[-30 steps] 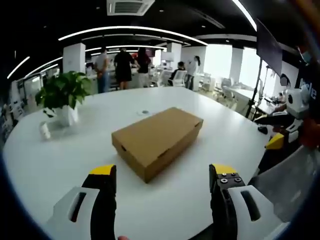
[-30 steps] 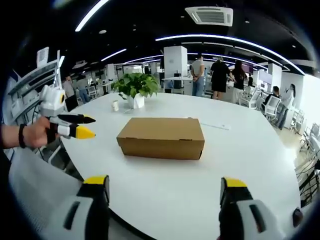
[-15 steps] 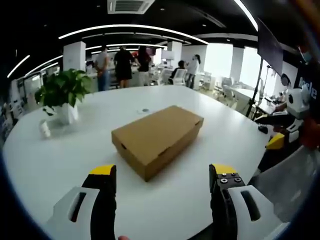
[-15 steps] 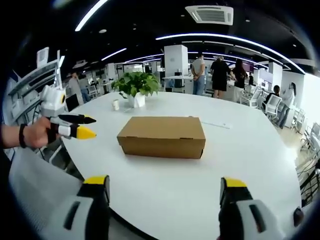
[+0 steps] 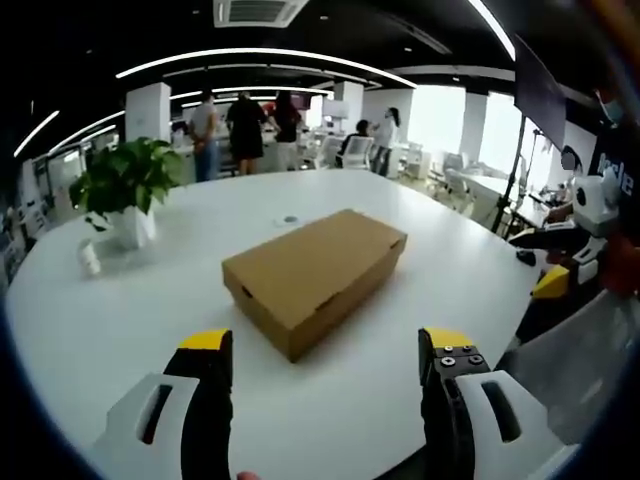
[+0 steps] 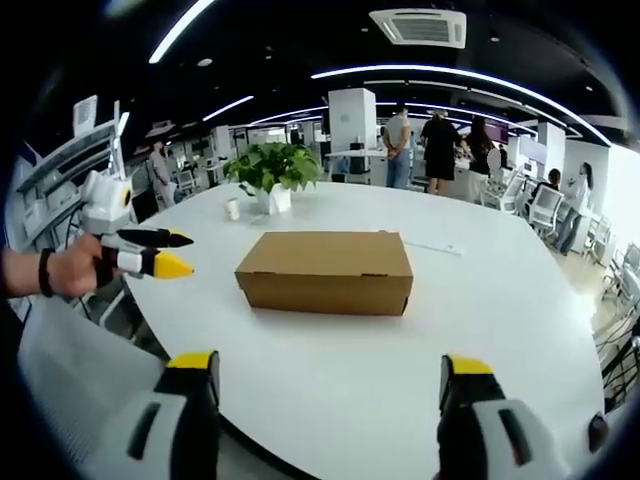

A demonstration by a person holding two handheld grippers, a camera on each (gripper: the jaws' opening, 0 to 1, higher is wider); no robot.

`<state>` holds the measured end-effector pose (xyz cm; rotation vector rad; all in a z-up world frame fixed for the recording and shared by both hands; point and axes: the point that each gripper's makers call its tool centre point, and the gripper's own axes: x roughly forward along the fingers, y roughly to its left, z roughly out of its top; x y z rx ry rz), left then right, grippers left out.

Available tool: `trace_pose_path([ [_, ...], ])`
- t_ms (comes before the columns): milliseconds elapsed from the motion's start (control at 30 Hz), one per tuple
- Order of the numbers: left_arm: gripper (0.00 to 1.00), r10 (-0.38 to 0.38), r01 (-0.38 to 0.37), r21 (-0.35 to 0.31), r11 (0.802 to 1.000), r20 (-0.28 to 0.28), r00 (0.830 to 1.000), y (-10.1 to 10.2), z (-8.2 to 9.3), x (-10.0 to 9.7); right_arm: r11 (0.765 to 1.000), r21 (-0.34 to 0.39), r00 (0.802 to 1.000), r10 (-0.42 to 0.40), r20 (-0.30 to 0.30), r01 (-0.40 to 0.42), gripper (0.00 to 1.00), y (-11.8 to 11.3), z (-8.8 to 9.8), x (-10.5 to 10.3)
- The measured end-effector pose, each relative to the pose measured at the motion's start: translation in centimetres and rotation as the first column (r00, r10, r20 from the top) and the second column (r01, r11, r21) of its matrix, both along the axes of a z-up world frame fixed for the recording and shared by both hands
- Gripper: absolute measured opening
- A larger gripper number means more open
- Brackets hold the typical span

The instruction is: Operate the shoe box by opening the lid, removing the specified soft item, and placing it in the target area until the item is outside and the box remains undamaged.

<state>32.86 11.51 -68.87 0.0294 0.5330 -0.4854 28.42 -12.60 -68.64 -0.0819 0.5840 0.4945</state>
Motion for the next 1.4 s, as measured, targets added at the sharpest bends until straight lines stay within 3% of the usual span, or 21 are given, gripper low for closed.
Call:
trace_pose_path([
  [1400,0.77,-0.005,0.005,0.001,1.0,0.004,1.0,-0.09,0.14,-0.13,1.0,0.005,1.0,0.003,0.004,-0.003,0.9,0.08,0.12,-0.06],
])
